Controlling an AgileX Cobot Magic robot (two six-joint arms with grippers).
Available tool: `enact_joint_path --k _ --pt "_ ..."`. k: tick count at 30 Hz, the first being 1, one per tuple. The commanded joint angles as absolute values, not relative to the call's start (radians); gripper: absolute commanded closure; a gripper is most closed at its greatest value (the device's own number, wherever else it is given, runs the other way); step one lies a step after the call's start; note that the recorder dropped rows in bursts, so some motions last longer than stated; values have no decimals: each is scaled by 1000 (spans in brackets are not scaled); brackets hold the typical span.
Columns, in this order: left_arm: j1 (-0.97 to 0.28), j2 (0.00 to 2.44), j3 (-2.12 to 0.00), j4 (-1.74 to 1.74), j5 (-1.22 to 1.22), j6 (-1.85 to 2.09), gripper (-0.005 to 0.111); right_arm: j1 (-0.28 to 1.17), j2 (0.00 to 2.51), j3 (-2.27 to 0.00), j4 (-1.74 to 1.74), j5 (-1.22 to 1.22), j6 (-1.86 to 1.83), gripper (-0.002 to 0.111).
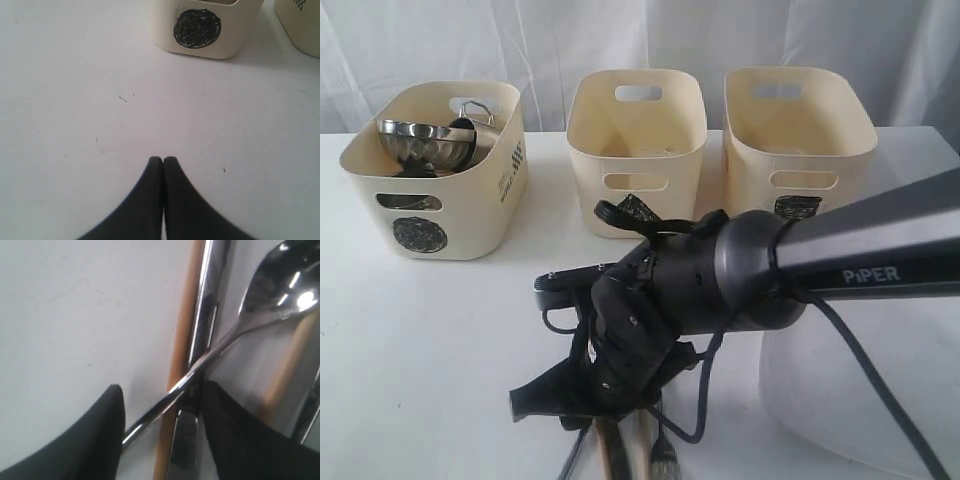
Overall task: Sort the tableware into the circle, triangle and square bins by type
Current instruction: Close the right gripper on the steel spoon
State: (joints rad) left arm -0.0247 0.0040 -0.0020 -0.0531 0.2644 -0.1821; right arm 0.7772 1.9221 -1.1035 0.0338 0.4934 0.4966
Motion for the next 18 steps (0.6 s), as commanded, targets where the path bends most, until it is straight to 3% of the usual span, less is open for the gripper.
enact_joint_path --k 1,11,18 --pt "-22 0 0 -52 269 -180 107 776 1926 -1105 23 487 506 73" --pt "-22 0 0 -52 269 -180 107 776 1926 -1105 23 483 506 104" --pt "-22 0 0 -52 269 -180 107 776 1897 -1105 23 451 507 106"
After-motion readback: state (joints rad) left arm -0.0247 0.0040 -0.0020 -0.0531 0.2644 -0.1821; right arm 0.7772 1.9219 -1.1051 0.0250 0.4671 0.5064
